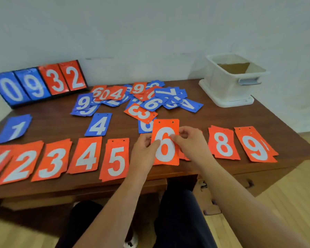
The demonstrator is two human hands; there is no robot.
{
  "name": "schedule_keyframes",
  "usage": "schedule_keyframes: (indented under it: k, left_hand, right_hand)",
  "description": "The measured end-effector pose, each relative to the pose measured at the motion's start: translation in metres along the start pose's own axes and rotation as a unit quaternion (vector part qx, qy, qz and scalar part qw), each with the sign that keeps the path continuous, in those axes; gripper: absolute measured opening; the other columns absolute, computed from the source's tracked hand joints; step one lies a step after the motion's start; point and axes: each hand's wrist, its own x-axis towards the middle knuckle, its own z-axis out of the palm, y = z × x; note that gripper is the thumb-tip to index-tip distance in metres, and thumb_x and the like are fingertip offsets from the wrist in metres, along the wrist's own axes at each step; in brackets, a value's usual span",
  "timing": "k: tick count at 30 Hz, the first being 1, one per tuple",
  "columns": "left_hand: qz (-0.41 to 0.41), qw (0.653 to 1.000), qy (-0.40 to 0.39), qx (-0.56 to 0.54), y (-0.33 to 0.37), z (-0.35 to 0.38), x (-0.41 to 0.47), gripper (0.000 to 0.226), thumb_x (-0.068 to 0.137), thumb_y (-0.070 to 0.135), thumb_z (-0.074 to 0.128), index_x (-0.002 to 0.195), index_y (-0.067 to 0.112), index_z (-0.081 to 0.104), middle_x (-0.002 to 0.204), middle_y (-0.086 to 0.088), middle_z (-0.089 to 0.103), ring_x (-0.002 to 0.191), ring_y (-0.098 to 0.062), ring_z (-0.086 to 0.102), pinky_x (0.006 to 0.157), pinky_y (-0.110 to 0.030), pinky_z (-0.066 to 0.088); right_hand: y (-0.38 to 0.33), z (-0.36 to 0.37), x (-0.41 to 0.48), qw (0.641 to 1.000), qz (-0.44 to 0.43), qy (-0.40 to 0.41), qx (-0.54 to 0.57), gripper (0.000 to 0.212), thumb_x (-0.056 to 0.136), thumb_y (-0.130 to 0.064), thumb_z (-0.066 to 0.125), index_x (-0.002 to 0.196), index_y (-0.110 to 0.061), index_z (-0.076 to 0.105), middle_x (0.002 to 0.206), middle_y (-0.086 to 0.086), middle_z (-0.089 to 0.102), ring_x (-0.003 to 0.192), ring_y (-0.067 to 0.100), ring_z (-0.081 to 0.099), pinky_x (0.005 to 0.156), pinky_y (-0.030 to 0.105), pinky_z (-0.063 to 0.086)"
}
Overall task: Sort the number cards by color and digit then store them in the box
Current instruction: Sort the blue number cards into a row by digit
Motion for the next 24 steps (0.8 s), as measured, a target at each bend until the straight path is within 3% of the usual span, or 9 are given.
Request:
schedule_keyframes:
  k: [4,7,9,11,14,18,24]
  left_hand:
    - [0.1,0.973,0.03,0.204,-0.014,-0.042,0.008,0.041,0.092,0.022,0.068,0.128,0.025,0.048,0.111,0.004,0.059,0.097,-0.01,0.058,0.068,-0.016,0.044]
    - [0.133,0.932,-0.026,0.336,-0.026,-0.056,0.019,0.043,0.091,0.029,0.067,0.131,0.026,0.052,0.121,0.005,0.058,0.111,-0.011,0.055,0.088,-0.022,0.047]
    - [0.159,0.883,-0.071,0.436,-0.031,-0.058,0.026,0.045,0.092,0.036,0.064,0.135,0.027,0.054,0.132,0.005,0.053,0.124,-0.014,0.048,0.101,-0.029,0.042]
    - [0.193,0.844,-0.081,0.494,-0.034,-0.058,0.032,0.042,0.093,0.041,0.061,0.132,0.027,0.057,0.134,0.005,0.051,0.126,-0.015,0.044,0.104,-0.031,0.039]
    - [0.22,0.816,-0.088,0.528,-0.038,-0.057,0.038,0.039,0.095,0.042,0.059,0.13,0.026,0.058,0.132,0.005,0.05,0.123,-0.014,0.044,0.104,-0.031,0.038]
    - [0.27,0.811,-0.059,0.516,-0.029,-0.062,0.051,0.032,0.094,0.036,0.06,0.124,0.025,0.061,0.126,0.006,0.051,0.119,-0.012,0.045,0.1,-0.027,0.04]
    - [0.248,0.828,0.001,0.503,0.008,-0.065,0.12,0.02,0.094,0.026,0.06,0.112,0.018,0.063,0.119,-0.002,0.056,0.112,-0.016,0.051,0.092,-0.027,0.044]
  right_hand:
    - [0.008,0.035,0.014,0.993,-0.007,-0.007,-0.12,0.021,0.089,-0.027,0.069,0.106,-0.017,0.065,0.101,-0.001,0.071,0.088,0.013,0.065,0.075,0.029,0.053]
    - [0.012,0.049,0.023,0.977,-0.004,-0.009,-0.212,0.029,0.091,-0.027,0.066,0.116,-0.013,0.061,0.109,0.003,0.067,0.093,0.015,0.06,0.077,0.028,0.049]
    - [0.013,0.056,0.026,0.961,0.001,-0.014,-0.275,0.032,0.093,-0.029,0.062,0.12,-0.013,0.059,0.113,0.005,0.066,0.1,0.02,0.061,0.081,0.032,0.052]
    - [0.014,0.062,0.024,0.934,-0.005,-0.009,-0.358,0.033,0.095,-0.034,0.059,0.121,-0.014,0.056,0.118,0.005,0.062,0.106,0.022,0.06,0.084,0.035,0.052]
    - [0.015,0.067,0.021,0.899,-0.005,-0.006,-0.438,0.036,0.096,-0.039,0.056,0.122,-0.015,0.055,0.127,0.006,0.052,0.106,0.022,0.059,0.077,0.031,0.048]
    - [0.012,0.064,0.03,0.892,-0.024,-0.002,-0.451,0.038,0.095,-0.041,0.058,0.123,-0.017,0.052,0.13,0.005,0.046,0.1,0.021,0.059,0.068,0.028,0.045]
    - [-0.006,0.052,0.082,0.909,-0.089,0.032,-0.405,0.027,0.094,-0.034,0.059,0.114,-0.015,0.054,0.119,0.005,0.05,0.094,0.018,0.057,0.076,0.031,0.052]
